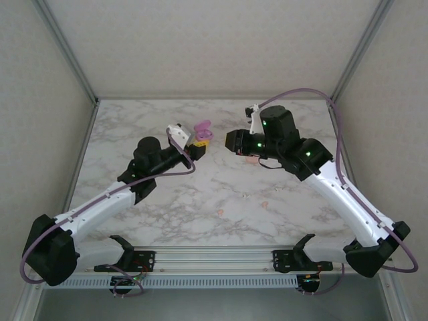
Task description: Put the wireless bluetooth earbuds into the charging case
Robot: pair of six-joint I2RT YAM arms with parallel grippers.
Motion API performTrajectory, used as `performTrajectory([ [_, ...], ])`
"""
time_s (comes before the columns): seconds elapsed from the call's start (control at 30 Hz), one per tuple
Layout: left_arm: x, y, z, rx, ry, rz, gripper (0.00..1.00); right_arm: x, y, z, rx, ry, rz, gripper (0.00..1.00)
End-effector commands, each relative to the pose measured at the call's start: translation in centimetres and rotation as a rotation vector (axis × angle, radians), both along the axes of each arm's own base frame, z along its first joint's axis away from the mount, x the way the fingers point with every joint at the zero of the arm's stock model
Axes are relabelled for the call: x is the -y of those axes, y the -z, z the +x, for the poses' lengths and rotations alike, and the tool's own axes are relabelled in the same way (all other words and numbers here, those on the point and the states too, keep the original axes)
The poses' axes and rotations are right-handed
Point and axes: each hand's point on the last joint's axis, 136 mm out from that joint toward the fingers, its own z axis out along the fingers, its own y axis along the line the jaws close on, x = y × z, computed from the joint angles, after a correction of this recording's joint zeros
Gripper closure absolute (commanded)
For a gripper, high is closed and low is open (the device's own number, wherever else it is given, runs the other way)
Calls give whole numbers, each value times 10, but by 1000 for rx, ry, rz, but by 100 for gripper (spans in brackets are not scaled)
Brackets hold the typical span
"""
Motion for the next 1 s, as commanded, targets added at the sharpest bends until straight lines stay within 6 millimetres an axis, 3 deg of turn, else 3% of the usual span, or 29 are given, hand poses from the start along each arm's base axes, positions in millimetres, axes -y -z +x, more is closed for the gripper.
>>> performTrajectory([
  [0.0,11,-14,-11,74,61,-1,70,-18,-19,6,23,-37,65,79],
  [0.33,16,-18,-14,89,64,11,70,-44,-16,17,2,-82,70,79],
  [0.53,16,-19,-14,86,61,13,70,-49,-8,24,-17,-78,45,79],
  [0.63,15,-19,-13,85,56,12,70,-59,-2,17,-25,-102,16,79],
  [0.97,11,-21,-8,90,16,6,70,-60,17,16,-51,-77,-91,80],
])
